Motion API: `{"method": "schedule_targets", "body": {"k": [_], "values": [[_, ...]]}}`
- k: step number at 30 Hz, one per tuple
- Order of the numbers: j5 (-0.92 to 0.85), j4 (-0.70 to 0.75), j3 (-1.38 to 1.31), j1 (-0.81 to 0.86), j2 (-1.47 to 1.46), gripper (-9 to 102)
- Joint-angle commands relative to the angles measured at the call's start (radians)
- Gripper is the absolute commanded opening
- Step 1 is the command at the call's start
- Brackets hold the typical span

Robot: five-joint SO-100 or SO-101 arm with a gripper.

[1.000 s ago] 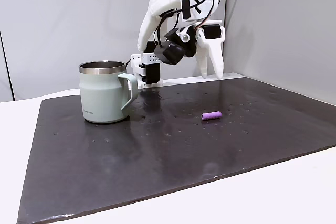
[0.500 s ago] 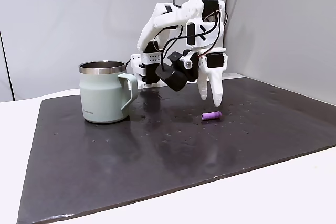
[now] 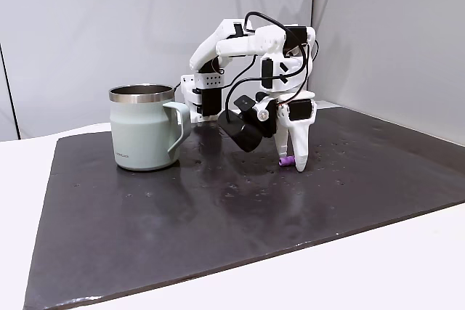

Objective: Grasp a pengrip and put it in the cup.

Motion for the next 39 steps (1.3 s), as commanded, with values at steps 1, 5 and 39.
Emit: {"method": "schedule_targets", "body": {"k": [1, 5, 39], "values": [[-0.006, 0.014, -0.078, 0.011, -0.008, 19], [-0.003, 0.014, -0.084, 0.011, -0.02, 8], [-0.121, 0.017, 0.199, 0.109, 0.923, 0]]}}
